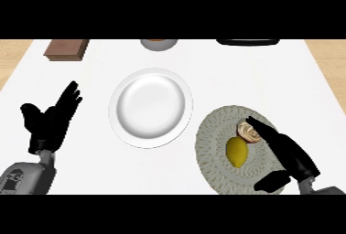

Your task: Pick the lemon from the placemat and place it in the plate

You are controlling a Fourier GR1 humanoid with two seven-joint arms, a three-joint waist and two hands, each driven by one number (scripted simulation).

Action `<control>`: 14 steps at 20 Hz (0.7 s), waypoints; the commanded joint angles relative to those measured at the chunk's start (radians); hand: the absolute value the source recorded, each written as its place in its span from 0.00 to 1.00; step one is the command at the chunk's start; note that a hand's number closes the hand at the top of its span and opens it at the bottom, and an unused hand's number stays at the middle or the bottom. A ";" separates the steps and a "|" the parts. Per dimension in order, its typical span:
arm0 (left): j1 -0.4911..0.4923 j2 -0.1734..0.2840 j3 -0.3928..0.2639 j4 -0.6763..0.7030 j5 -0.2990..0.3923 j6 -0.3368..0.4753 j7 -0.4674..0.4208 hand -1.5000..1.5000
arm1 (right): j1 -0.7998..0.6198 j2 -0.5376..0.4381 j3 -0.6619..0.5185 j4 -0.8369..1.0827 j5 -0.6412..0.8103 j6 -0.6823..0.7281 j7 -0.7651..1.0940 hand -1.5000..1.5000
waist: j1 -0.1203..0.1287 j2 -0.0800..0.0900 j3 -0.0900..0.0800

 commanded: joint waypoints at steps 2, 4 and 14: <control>0.050 0.004 0.040 0.006 0.004 -0.074 -0.035 0.50 | -0.034 0.053 0.019 0.070 0.065 0.050 0.015 0.00 | 0.004 0.000 0.000; 0.075 -0.060 -0.004 -0.065 -0.066 -0.006 -0.006 0.50 | -0.079 0.077 -0.021 0.047 0.060 0.109 0.077 0.00 | 0.003 0.000 0.000; 0.008 -0.092 0.061 -0.068 -0.107 -0.038 0.070 0.50 | -0.165 0.180 -0.060 0.177 0.199 0.113 0.063 0.00 | 0.002 0.000 0.000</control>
